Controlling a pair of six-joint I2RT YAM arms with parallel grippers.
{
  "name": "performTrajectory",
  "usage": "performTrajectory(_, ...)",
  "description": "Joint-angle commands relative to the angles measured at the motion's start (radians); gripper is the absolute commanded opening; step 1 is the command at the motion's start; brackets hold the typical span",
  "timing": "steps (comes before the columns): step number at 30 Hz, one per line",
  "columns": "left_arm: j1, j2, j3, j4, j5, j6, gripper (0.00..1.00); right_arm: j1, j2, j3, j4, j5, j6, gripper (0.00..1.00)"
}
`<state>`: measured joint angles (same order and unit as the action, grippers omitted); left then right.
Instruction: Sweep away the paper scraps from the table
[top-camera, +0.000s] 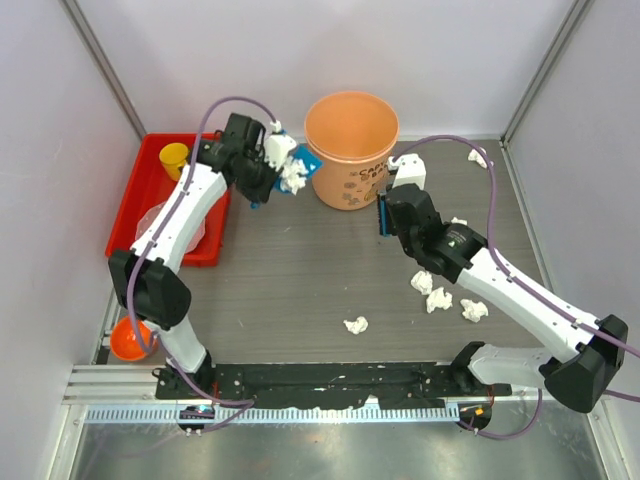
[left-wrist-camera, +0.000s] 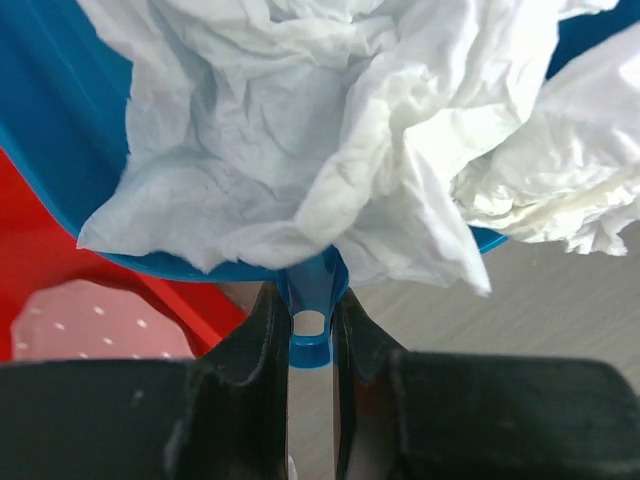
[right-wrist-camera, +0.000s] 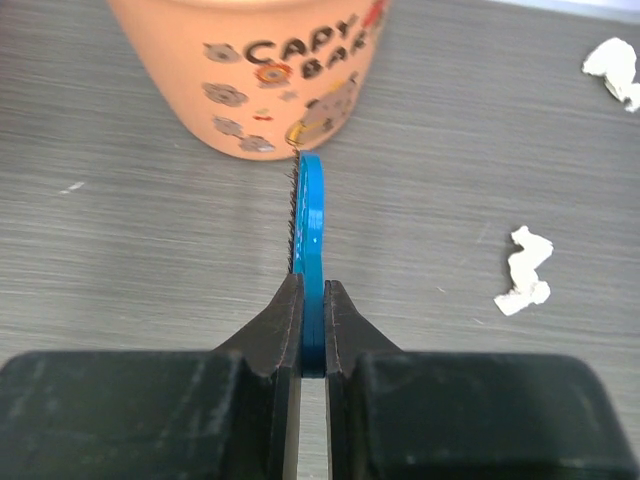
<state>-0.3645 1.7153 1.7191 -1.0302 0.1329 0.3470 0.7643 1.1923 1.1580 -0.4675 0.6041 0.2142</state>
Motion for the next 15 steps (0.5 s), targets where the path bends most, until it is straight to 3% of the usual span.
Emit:
performTrajectory(1,0.001,0.072,0.239,-0.074,-0.035,-0.058,0.0,-0.055,-0.051,-0.047,0.001,-0.032,0.019,0.01)
performTrajectory(9,-0.001,0.275,0.667,-0.12,-0.049,-0.114,0.0,-0.103,-0.049,-0.084,-0.013,-0.06,0.02,0.01)
performTrajectory(15,-0.053,0.385,0.835,-0.044,-0.14,-0.132,0.0,-0.138,-0.059,-0.098,-0.031,-0.056,0.013,0.01)
